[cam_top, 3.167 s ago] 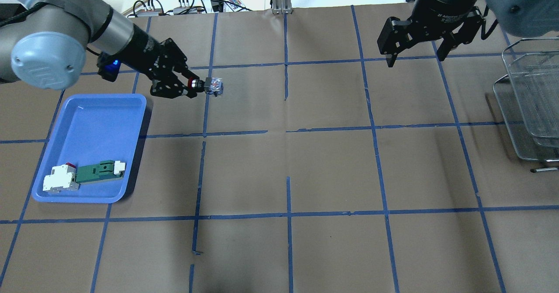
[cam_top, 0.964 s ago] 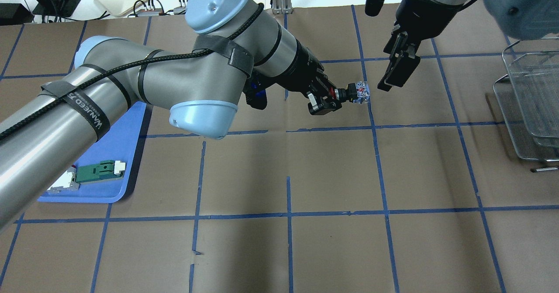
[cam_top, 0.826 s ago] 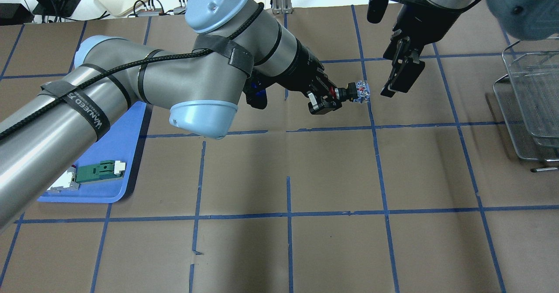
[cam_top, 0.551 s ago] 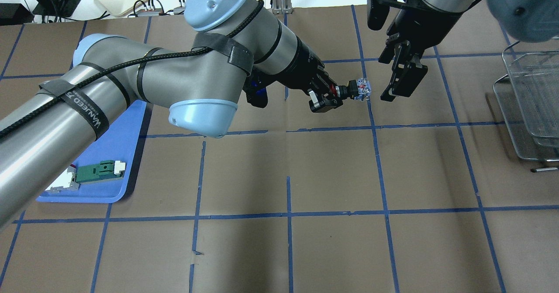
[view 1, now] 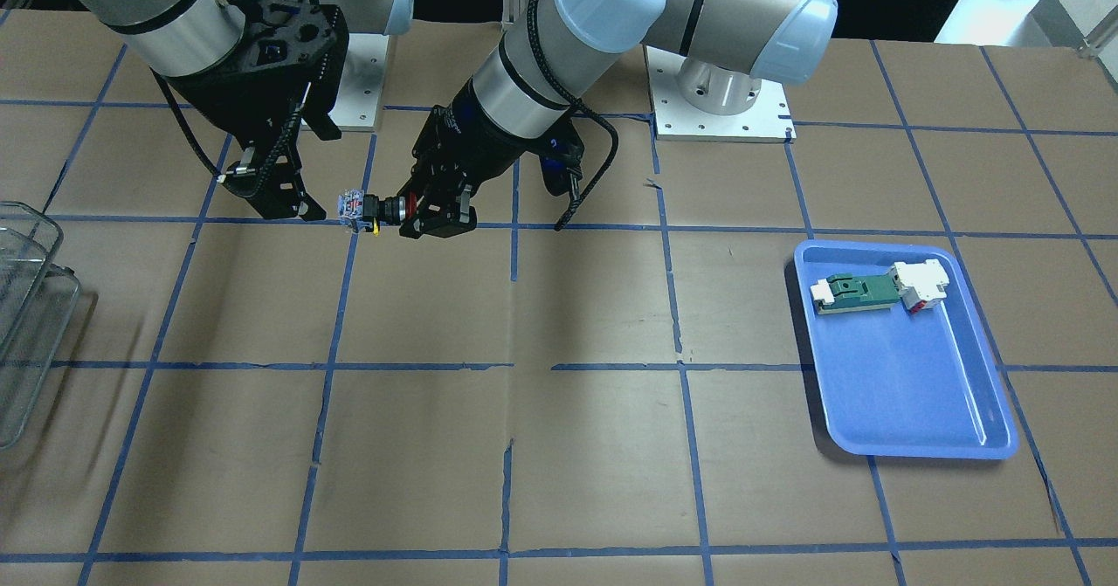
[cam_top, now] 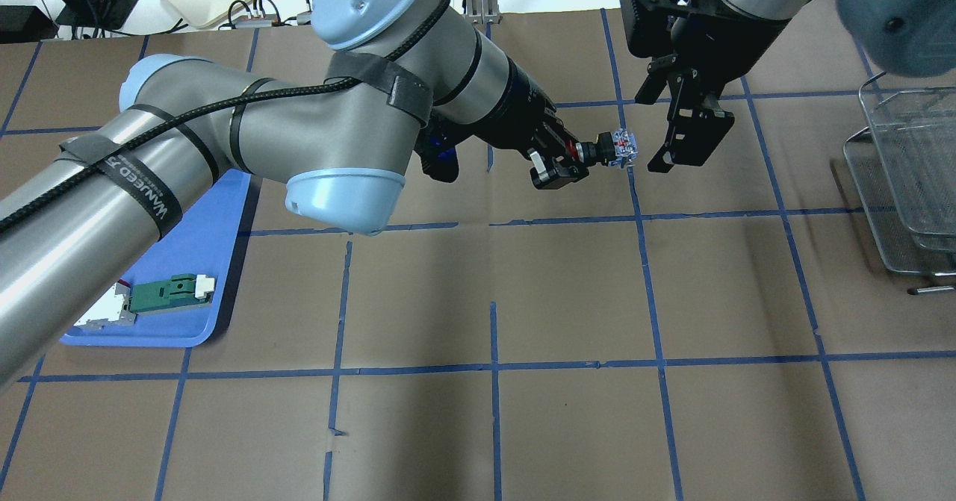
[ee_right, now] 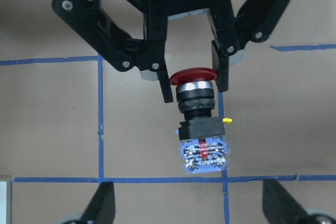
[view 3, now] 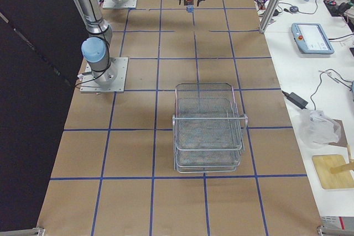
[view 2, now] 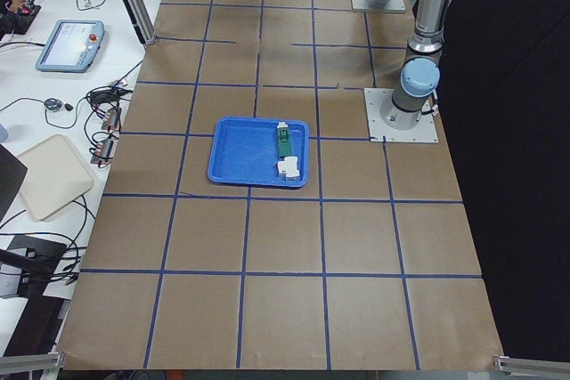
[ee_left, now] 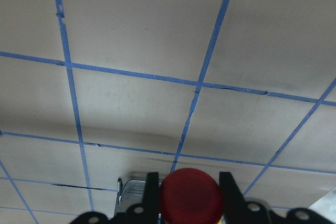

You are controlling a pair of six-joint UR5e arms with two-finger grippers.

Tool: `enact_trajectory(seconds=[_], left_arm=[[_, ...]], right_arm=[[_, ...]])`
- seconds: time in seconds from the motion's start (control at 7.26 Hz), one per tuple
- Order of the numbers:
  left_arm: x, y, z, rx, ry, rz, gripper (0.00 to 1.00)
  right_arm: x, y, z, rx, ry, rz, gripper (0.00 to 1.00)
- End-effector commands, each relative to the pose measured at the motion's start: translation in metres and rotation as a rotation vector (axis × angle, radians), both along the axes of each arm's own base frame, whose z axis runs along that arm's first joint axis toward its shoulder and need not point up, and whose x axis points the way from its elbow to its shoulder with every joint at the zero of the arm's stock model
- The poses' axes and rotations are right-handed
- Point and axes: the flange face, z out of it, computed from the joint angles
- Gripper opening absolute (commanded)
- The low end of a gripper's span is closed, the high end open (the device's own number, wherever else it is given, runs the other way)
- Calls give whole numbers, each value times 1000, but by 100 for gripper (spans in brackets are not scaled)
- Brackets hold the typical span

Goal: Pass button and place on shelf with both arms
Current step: 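Lower the right gripper over the button held by the left gripper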

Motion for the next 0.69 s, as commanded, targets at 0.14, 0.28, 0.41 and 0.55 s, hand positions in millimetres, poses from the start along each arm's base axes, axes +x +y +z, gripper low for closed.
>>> enact_trajectory(seconds=[0.14, 0.28, 0.41, 0.55], left_arm=[[-1, 1, 1, -1, 1, 0, 0], [-1, 1, 2, 1, 2, 5, 0], [-1, 1, 2, 1, 2, 5, 0], [-1, 1, 3, -1, 4, 3, 0]], right_arm=[[6, 6, -12, 4, -4, 10, 100], [7, 5, -15, -1, -5, 8, 100], [12, 6, -14, -10, -5, 16, 100], [18, 7, -16, -13, -5, 24, 100]])
